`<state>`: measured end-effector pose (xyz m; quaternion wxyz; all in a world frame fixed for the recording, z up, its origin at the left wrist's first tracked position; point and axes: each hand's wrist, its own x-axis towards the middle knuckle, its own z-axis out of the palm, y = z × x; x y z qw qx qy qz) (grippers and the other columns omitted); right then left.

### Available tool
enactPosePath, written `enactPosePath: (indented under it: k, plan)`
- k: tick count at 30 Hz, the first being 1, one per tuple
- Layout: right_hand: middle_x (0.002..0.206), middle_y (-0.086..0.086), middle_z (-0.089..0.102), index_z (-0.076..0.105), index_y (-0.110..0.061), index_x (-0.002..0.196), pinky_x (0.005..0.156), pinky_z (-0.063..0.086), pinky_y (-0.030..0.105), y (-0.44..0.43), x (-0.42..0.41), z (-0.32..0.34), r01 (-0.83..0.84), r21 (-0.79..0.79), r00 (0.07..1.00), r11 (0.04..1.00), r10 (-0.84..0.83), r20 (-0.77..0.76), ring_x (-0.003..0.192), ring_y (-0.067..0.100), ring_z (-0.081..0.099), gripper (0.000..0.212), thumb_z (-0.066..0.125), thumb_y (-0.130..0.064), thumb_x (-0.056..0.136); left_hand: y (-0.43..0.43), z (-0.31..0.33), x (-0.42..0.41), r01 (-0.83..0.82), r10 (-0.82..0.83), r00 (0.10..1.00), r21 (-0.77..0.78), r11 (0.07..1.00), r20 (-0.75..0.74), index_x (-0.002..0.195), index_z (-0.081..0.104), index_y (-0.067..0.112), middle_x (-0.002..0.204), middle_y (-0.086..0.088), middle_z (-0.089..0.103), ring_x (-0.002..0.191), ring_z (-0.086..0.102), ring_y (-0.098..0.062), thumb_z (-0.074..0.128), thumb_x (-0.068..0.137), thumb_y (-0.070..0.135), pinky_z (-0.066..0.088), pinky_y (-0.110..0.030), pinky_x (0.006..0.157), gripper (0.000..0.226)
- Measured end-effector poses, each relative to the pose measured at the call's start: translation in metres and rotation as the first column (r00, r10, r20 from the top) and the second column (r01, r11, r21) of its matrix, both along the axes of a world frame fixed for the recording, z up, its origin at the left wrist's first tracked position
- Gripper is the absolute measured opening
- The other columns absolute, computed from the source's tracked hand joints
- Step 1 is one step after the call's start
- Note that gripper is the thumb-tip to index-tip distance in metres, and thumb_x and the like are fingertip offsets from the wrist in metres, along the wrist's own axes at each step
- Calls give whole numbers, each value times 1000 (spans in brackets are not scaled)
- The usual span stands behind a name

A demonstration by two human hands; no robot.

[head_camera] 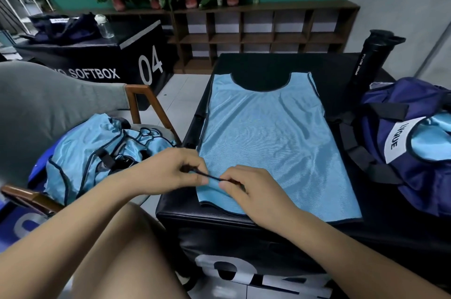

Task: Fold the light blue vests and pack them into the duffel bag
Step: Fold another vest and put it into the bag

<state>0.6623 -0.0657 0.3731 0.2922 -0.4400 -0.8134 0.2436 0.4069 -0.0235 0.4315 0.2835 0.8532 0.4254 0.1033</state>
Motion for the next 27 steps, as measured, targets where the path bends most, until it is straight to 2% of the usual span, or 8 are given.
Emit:
enactPosePath:
  k: [3, 5, 7, 10, 14, 17, 22, 27]
  plan:
    - [95, -16, 55, 56, -35, 113, 78, 49, 35, -3, 12, 6, 19, 35, 983, 999, -25, 184, 88, 7, 53, 20, 63, -42, 96, 9, 5, 3, -95, 92, 993, 39, 995, 73, 97, 78, 34, 92, 7, 73, 85, 67, -16, 75, 98, 41, 53, -34, 79, 8]
    - [103, -14, 56, 50, -33, 114, 78, 47, 38, -4, 29, 13, 37, 70, 947, 997, -57, 316, 95, 15, 55, 22, 60, -32, 95, 18, 6, 4, -137, 133, 987, 41, 990, 89, 99, 76, 29, 86, 1, 72, 82, 66, -25, 73, 99, 44, 54, -45, 78, 15]
    - [105, -13, 58, 48, -33, 111, 78, 47, 38, 1, 53, 25, 91, 92, 911, 992, -120, 395, 96, 18, 56, 24, 58, -23, 92, 27, 8, 5, -154, 151, 980, 18, 988, 131, 97, 76, 23, 85, -7, 70, 76, 62, -26, 72, 99, 45, 51, -43, 72, 22]
    - [93, -11, 59, 46, -31, 98, 76, 51, 41, 17, 98, 54, 186, 55, 834, 981, -187, 519, 88, 20, 58, 18, 58, -21, 89, 47, 11, 10, -196, 193, 963, -1, 981, 189, 93, 75, 19, 79, -11, 64, 68, 52, -12, 72, 99, 44, 41, -35, 68, 26]
    - [85, -9, 59, 49, -30, 88, 70, 53, 41, 48, 147, 87, 293, 39, 665, 955, -233, 709, 84, 23, 61, 16, 59, -20, 83, 83, 14, 18, -281, 271, 936, 16, 960, 223, 91, 71, 13, 76, -10, 60, 66, 51, -14, 72, 100, 46, 40, -34, 67, 35]
    - [89, -5, 60, 53, -29, 85, 70, 55, 39, 74, 169, 104, 349, 72, 588, 934, -278, 760, 82, 23, 61, 13, 60, -18, 83, 113, 16, 25, -332, 313, 919, 44, 942, 242, 91, 71, 14, 87, -18, 67, 72, 57, -18, 72, 100, 47, 45, -36, 73, 34]
    - [88, -1, 65, 63, -23, 87, 73, 57, 40, 124, 186, 122, 369, 120, 525, 922, -313, 791, 83, 24, 62, 10, 61, -13, 84, 154, 20, 34, -410, 386, 881, 36, 911, 272, 79, 71, 20, 73, 7, 69, 69, 61, -11, 73, 101, 40, 47, -33, 71, 29]
    - [90, 7, 70, 70, -12, 90, 69, 56, 37, 169, 191, 121, 395, 167, 512, 903, -368, 777, 85, 33, 67, 14, 61, -11, 79, 188, 19, 44, -479, 452, 853, 50, 876, 262, 83, 72, 17, 77, 1, 69, 70, 60, -14, 72, 102, 36, 45, -30, 66, 27]
